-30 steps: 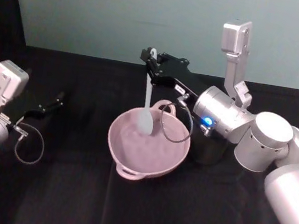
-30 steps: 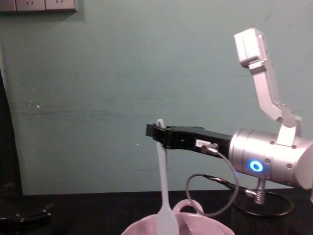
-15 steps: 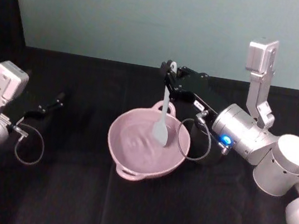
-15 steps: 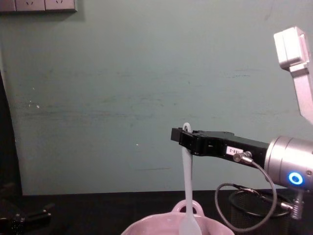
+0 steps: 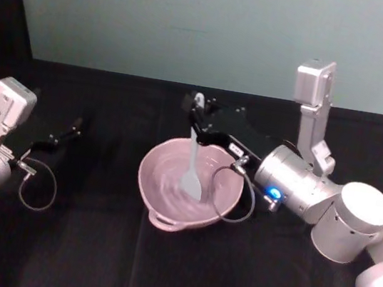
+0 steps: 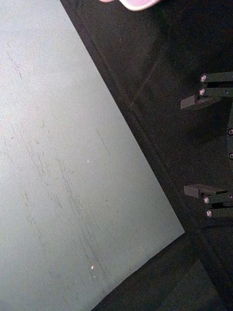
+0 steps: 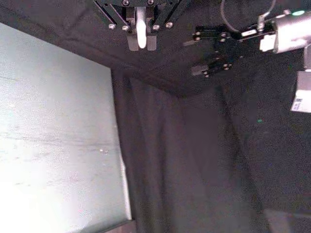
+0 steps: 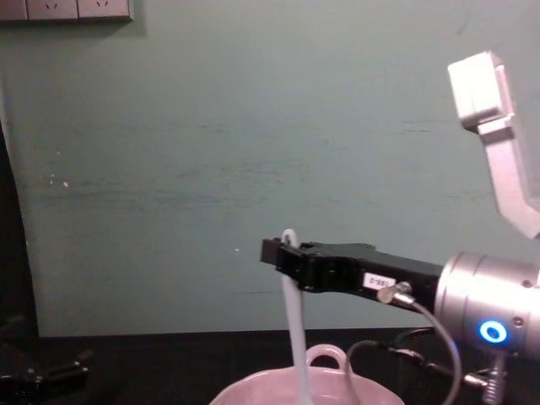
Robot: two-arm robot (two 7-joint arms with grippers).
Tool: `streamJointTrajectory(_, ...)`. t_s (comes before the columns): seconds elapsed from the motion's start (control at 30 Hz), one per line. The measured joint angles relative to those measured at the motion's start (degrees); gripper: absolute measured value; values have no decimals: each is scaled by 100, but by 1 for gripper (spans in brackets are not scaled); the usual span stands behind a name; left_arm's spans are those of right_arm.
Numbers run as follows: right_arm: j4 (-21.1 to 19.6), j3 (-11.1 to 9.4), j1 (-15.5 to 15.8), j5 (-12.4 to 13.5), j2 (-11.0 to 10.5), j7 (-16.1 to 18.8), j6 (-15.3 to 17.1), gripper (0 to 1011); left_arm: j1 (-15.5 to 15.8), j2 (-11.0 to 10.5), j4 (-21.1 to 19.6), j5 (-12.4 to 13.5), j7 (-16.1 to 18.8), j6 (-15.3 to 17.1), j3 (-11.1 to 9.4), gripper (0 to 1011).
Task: Use the one hand to pick up the spoon and stir the clear water in the bowl.
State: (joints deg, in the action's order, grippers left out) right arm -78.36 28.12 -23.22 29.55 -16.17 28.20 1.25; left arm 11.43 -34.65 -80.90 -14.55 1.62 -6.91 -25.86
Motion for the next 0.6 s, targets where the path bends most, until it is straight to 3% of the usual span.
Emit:
streamJointTrajectory(0.17,141,117,-119,-11,130,75,-1,107,0,0,0,0,0,0,0,1011)
streamJointTrajectory(0.6,1023,299,-789,-20,612,289,-191,107,0,0,0,1,0,0,0,1011)
